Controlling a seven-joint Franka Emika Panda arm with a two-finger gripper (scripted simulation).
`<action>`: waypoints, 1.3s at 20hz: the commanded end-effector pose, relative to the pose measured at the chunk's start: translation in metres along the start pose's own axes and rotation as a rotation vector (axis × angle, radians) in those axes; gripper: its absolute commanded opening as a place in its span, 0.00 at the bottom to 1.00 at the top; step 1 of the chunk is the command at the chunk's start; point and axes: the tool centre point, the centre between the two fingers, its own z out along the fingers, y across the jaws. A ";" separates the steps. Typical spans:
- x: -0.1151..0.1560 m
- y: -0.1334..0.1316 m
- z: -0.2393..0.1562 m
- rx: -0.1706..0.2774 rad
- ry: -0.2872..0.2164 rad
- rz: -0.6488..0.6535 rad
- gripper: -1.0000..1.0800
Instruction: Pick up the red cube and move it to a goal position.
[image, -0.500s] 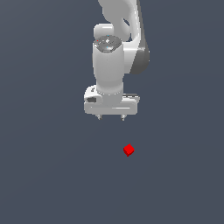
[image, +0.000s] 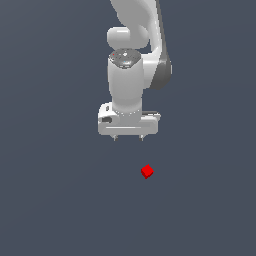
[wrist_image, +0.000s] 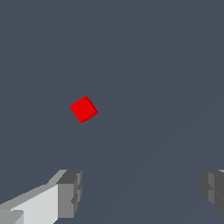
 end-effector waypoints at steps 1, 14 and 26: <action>0.004 -0.003 0.010 0.000 -0.004 -0.030 0.96; 0.036 -0.041 0.105 0.000 -0.041 -0.336 0.96; 0.050 -0.075 0.174 -0.005 -0.069 -0.564 0.96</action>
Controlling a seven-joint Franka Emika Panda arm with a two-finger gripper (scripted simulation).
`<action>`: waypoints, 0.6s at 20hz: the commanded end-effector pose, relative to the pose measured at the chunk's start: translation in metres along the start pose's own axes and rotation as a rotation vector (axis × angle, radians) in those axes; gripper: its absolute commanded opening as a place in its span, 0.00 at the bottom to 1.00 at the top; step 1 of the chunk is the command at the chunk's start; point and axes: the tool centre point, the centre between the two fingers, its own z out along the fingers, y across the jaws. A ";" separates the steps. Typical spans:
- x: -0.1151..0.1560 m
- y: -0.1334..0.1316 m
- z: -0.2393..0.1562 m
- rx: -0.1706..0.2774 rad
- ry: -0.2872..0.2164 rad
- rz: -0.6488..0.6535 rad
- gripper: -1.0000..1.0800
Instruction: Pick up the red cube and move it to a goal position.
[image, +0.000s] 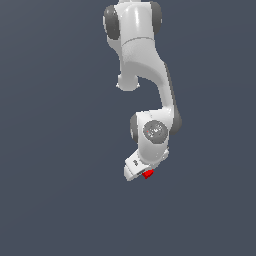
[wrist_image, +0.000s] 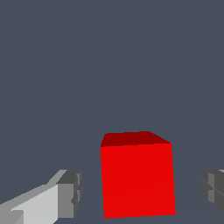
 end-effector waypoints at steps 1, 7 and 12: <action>0.004 -0.003 0.008 -0.002 -0.003 -0.029 0.96; 0.008 -0.005 0.015 -0.002 -0.006 -0.055 0.96; 0.008 -0.005 0.015 -0.002 -0.006 -0.055 0.00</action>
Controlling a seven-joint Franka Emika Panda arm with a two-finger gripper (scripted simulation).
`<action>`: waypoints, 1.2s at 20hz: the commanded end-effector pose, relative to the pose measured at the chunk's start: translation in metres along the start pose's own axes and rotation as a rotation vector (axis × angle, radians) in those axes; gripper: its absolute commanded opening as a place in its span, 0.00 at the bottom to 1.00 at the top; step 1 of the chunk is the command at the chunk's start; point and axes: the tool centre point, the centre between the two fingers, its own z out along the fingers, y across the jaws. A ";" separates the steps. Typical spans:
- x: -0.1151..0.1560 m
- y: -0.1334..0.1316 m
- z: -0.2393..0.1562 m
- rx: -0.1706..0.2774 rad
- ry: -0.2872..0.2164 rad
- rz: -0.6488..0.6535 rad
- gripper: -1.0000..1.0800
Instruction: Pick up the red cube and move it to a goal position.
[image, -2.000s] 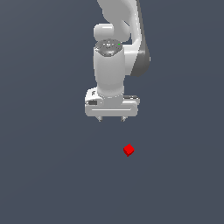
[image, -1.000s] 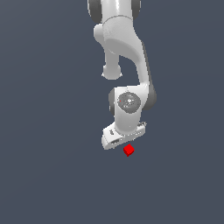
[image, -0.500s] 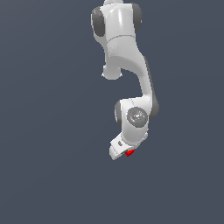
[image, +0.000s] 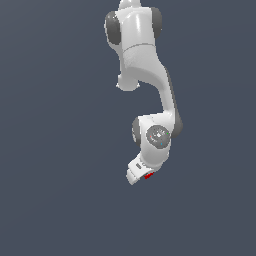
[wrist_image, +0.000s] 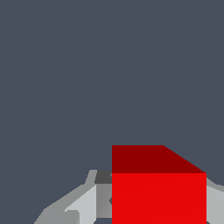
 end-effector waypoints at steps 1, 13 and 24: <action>0.000 0.000 0.000 0.000 0.000 -0.001 0.00; -0.002 0.002 -0.015 0.000 0.000 0.000 0.00; -0.010 0.011 -0.103 -0.001 0.000 -0.001 0.00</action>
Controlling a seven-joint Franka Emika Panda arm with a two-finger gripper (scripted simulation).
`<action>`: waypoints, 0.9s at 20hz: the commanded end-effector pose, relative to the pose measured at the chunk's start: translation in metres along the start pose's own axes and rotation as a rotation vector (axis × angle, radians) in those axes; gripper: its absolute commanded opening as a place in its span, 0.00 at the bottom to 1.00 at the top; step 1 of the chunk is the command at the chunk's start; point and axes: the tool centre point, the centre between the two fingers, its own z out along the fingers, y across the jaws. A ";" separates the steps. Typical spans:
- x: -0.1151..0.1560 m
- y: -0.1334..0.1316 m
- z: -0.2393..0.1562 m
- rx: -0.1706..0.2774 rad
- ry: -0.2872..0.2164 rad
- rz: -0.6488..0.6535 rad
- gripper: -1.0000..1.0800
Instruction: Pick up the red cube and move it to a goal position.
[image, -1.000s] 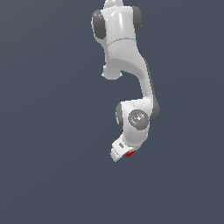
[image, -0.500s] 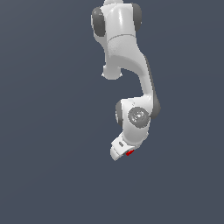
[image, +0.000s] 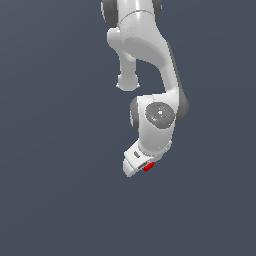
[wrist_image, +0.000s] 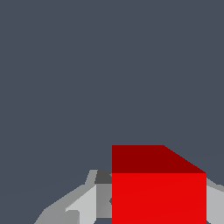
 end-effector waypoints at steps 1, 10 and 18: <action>-0.003 0.003 -0.029 -0.001 0.002 0.000 0.00; -0.012 0.014 -0.133 -0.001 0.002 -0.001 0.00; -0.018 0.024 -0.220 0.000 0.002 -0.001 0.00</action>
